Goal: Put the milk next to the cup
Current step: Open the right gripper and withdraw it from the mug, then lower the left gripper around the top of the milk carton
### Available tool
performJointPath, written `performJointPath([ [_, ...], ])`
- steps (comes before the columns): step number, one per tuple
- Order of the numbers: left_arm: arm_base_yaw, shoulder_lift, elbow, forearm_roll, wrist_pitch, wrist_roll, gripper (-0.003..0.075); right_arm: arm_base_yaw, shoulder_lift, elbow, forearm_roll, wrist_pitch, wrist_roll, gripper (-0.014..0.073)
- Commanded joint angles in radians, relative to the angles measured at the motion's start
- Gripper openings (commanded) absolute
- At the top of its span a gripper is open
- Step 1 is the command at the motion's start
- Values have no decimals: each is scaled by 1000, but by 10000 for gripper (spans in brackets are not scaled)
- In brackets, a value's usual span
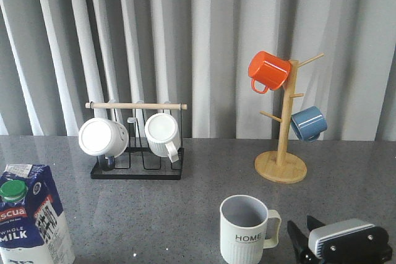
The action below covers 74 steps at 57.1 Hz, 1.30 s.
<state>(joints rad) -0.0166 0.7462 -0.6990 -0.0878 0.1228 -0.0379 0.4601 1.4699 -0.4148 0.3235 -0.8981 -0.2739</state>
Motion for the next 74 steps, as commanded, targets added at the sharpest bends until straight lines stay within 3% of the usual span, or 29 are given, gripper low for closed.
performJointPath([
  [1, -5, -1, -35, -2, -75, -1, 534, -45, -127, -17, -97, 31, -3, 264],
  [19, -5, -1, -35, -2, -75, -1, 534, -272, -455, -17, -218, 352, 17, 237],
  [27, -5, -1, -35, -2, -75, -1, 534, -418, -595, -17, -302, 454, 153, 140],
  [34, -5, -1, -35, -2, -75, -1, 534, -526, -699, -17, -399, 542, 317, -18],
  [36, -5, -1, -35, -2, -75, -1, 534, -541, -717, -17, -411, 559, 348, -15],
  [74, -5, -1, -35, -2, -75, -1, 534, -544, -749, -17, -432, 609, 339, -11],
])
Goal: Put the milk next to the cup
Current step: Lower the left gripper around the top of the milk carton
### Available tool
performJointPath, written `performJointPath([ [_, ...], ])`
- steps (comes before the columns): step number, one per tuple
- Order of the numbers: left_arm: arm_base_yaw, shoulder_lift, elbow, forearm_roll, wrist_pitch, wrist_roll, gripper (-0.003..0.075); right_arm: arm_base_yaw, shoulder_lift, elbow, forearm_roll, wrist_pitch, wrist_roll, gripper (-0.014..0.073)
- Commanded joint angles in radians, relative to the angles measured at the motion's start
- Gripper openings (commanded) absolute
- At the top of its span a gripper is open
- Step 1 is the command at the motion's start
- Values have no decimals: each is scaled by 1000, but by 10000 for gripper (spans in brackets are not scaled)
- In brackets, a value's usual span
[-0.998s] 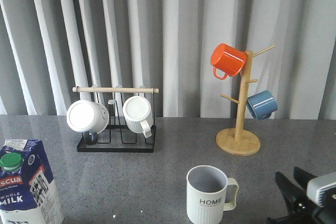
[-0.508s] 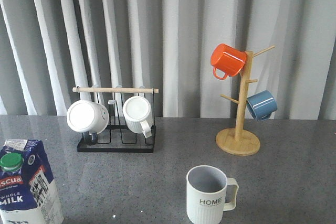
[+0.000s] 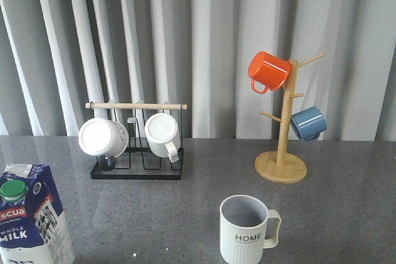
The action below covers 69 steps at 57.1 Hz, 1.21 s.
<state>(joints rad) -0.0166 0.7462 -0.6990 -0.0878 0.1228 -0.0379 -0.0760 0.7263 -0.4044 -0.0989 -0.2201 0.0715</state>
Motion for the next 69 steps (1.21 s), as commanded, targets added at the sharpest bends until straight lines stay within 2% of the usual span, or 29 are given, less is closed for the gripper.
performJointPath([
  [1, -5, -1, -35, -2, -75, -1, 534, -8, -5, -27, -9, -69, -7, -11],
  [44, -5, -1, -35, -3, -79, -1, 538, -8, -5, -27, -9, -69, -7, -11],
  [48, -8, -1, -35, -4, -86, -5, 576, -8, -5, -27, -9, -69, -7, -11],
  [54, -26, 18, -35, -4, -117, -12, 729, -8, -5, -27, -9, -69, -7, -11],
  [69, -65, 134, -35, -28, -198, 1, 727, -8, -5, -27, -9, -69, -7, -11],
])
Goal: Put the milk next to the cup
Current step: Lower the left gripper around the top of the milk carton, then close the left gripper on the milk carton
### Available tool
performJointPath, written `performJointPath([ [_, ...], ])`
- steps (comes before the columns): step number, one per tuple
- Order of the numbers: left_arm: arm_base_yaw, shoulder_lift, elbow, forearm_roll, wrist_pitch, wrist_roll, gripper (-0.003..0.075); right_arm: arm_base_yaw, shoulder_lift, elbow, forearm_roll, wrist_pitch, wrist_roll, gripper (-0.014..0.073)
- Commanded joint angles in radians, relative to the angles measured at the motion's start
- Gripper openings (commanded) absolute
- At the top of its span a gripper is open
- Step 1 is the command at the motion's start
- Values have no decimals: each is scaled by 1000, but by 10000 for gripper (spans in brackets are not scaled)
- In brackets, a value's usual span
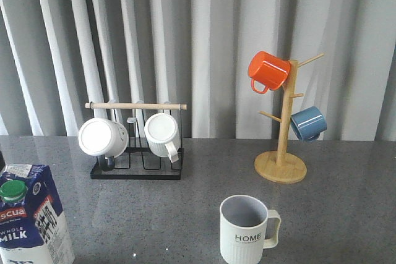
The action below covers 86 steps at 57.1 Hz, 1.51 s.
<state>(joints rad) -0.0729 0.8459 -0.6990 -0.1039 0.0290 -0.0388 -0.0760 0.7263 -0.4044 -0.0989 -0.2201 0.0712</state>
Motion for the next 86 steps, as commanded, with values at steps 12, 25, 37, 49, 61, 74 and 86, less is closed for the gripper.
performJointPath([
  [12, -9, 136, -35, -11, -148, 20, 724, -8, -5, -27, -9, -69, -6, -11],
  [25, -9, 187, -35, -10, -180, 25, 722, -8, -5, -27, -9, -69, -6, -11],
  [37, -44, 220, -35, 18, -228, 27, 718, -8, -5, -27, -9, -69, -6, -11],
  [49, -47, 250, -35, 43, -221, 26, 716, -8, -5, -27, -9, -69, -6, -11],
  [61, -47, 286, -35, 43, -205, 26, 713, -8, -5, -27, -9, -69, -6, -11],
  [74, -47, 296, 9, 39, -281, 19, 708, -8, -5, -27, -9, -69, -6, -11],
  [86, -47, 296, 116, 39, -434, -10, 701, -8, -5, -27, -9, -69, -6, -11],
])
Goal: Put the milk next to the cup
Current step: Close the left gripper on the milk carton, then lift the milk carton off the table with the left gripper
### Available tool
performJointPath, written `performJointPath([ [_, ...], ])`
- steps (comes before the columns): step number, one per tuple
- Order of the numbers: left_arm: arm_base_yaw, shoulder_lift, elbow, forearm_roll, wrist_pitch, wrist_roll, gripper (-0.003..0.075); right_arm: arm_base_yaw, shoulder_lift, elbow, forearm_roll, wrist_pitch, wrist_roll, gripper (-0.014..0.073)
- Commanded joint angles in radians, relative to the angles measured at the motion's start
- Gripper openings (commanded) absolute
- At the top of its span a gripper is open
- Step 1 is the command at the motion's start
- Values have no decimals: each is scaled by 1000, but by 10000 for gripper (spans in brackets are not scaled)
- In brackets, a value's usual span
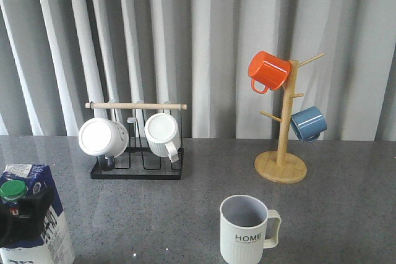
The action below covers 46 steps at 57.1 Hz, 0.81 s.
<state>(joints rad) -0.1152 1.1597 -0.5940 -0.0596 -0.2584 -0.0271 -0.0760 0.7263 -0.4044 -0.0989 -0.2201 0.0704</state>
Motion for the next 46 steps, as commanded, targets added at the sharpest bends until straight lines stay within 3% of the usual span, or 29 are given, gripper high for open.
performJointPath([
  [1, -5, -18, 18, -5, -158, -22, 701, -8, -5, -27, -9, -69, -5, -11],
  [9, -5, -16, 65, -5, -257, -22, 695, -8, -5, -27, -9, -69, -5, -11],
  [26, -5, 75, 73, -5, -313, -85, 631, -8, -5, -27, -9, -70, -5, -11],
  [46, -5, 85, 73, 50, -346, -162, 335, -8, -5, -27, -9, -70, -5, -11],
])
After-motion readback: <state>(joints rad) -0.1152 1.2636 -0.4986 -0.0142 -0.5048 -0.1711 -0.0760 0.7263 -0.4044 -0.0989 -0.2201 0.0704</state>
